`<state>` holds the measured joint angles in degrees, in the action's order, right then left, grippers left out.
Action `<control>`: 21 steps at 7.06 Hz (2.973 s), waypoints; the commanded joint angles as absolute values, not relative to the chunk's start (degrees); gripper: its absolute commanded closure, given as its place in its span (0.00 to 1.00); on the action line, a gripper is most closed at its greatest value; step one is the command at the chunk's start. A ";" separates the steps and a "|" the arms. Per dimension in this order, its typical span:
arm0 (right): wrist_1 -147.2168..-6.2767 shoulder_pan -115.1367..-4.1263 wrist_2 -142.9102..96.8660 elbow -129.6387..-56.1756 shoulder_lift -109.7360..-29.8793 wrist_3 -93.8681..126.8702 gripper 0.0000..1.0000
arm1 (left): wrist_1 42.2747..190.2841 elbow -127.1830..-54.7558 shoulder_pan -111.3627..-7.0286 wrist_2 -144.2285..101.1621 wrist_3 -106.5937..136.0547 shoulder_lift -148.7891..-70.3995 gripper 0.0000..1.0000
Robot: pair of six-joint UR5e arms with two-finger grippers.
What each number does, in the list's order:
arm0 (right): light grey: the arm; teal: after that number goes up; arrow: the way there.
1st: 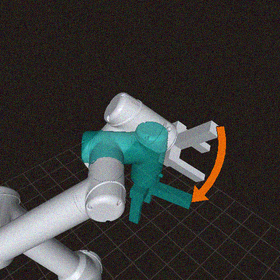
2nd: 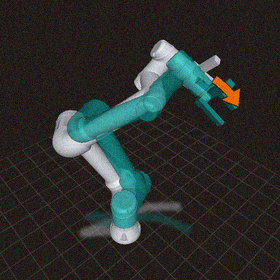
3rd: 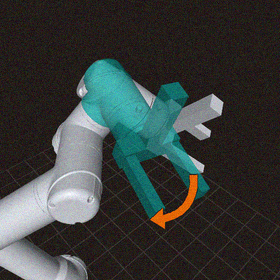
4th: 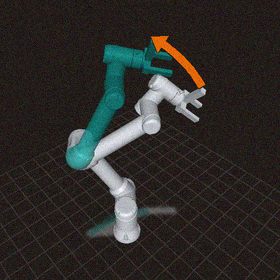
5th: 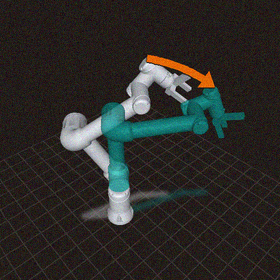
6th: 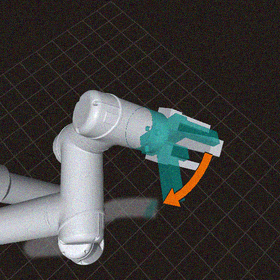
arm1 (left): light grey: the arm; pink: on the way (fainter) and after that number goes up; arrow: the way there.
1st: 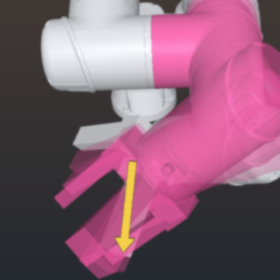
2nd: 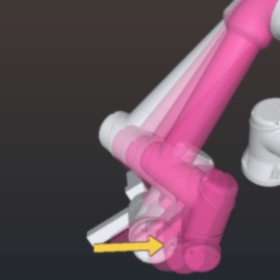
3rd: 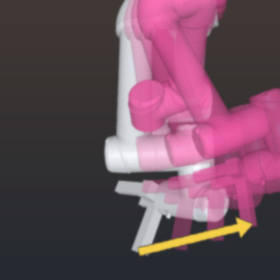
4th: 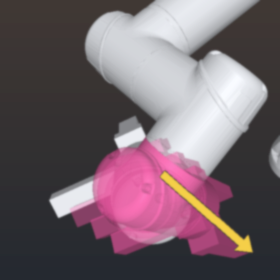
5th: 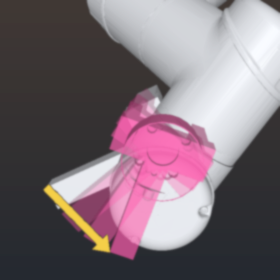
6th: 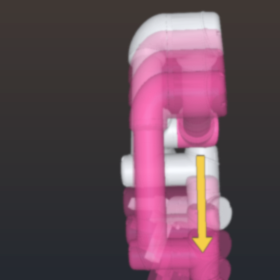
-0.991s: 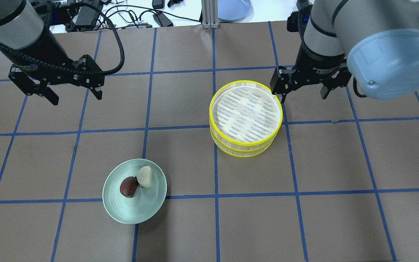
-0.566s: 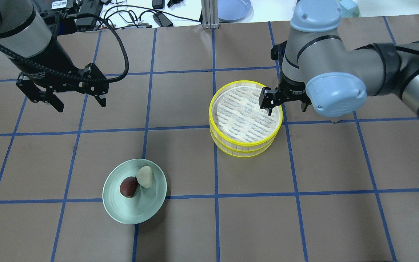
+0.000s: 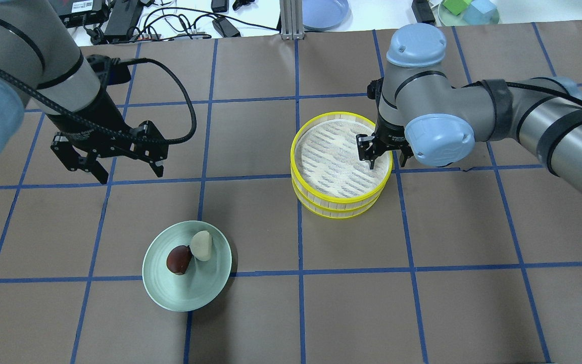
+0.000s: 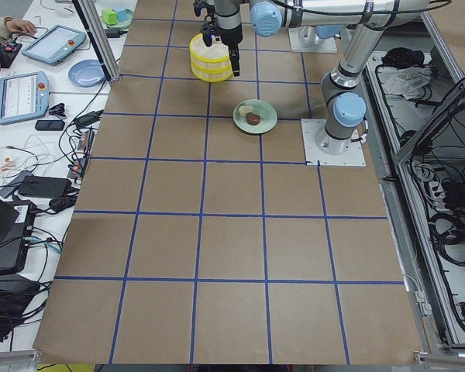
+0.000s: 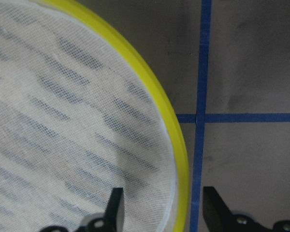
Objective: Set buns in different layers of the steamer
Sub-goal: 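Grasp top tier rim with right gripper while left gripper descends to white bun, then lift top tier aside with right gripper while left gripper grasps white bun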
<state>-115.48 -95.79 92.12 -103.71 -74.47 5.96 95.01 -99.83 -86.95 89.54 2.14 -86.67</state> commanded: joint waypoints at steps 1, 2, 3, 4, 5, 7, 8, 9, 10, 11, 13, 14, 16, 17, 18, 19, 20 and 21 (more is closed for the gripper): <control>-115.49 -95.71 92.20 -103.45 -74.36 7.73 1.00 | 94.57 -104.75 -87.19 88.95 2.11 -88.58 0.00; -115.31 -95.63 92.28 -103.45 -74.53 7.65 1.00 | 94.48 -106.33 -88.41 88.60 1.94 -89.38 0.00; -115.31 -95.45 92.29 -103.45 -74.53 7.73 1.00 | 91.52 -107.30 -90.77 88.77 2.11 -91.04 0.00; -115.23 -95.10 92.29 -103.36 -74.53 7.65 1.00 | 91.06 -108.10 -91.40 88.68 2.20 -93.06 0.00; -114.96 -94.58 92.02 -103.36 -74.53 7.65 1.00 | 90.62 -108.63 -91.41 88.86 2.11 -95.34 0.03; -111.13 -92.12 87.67 -103.27 -74.62 7.73 1.00 | 88.18 -109.42 -91.32 88.42 2.11 -100.08 0.10; -109.96 -90.80 84.93 -103.36 -74.62 7.82 1.00 | 86.68 -109.51 -91.41 88.33 2.11 -102.11 0.10; -108.82 -89.83 82.47 -103.27 -74.71 7.82 1.00 | 83.79 -109.69 -91.41 88.33 2.20 -104.39 0.10; -108.81 -89.56 82.27 -103.27 -74.71 7.82 1.00 | 82.63 -109.77 -91.41 88.33 2.20 -106.07 0.10; -109.24 -89.30 82.18 -102.75 -74.97 7.65 1.00 | 82.10 -110.12 -91.49 87.37 2.55 -107.30 0.10; -108.90 -86.06 82.27 -100.82 -77.25 6.16 1.00 | 78.77 -110.21 -91.49 87.19 2.55 -109.50 0.10; -108.72 -84.48 82.27 -100.29 -78.30 3.46 1.00 | 78.23 -110.21 -91.49 87.45 2.55 -110.12 0.42; -107.58 -81.31 83.23 -100.11 -79.28 0.19 1.00 | 79.01 -110.04 -91.58 87.63 6.39 -109.61 1.00; -107.49 -79.65 84.45 -100.19 -79.36 -1.74 1.00 | 80.23 -109.78 -91.67 87.63 6.59 -109.16 1.00; -107.49 -78.58 89.16 -100.20 -78.93 -4.89 1.00 | 80.59 -108.91 -91.67 88.15 5.72 -108.99 1.00; -107.40 -77.01 90.51 -100.20 -78.66 -7.97 1.00 | 81.73 -105.68 -91.67 88.94 6.06 -108.72 1.00; -107.32 -75.77 90.53 -100.20 -78.31 -12.09 1.00 | 86.70 -100.60 -91.67 88.95 6.24 -107.42 1.00; -107.31 -74.72 90.61 -100.28 -77.88 -14.48 1.00 | 87.97 -95.59 -91.84 88.77 6.33 -106.36 1.00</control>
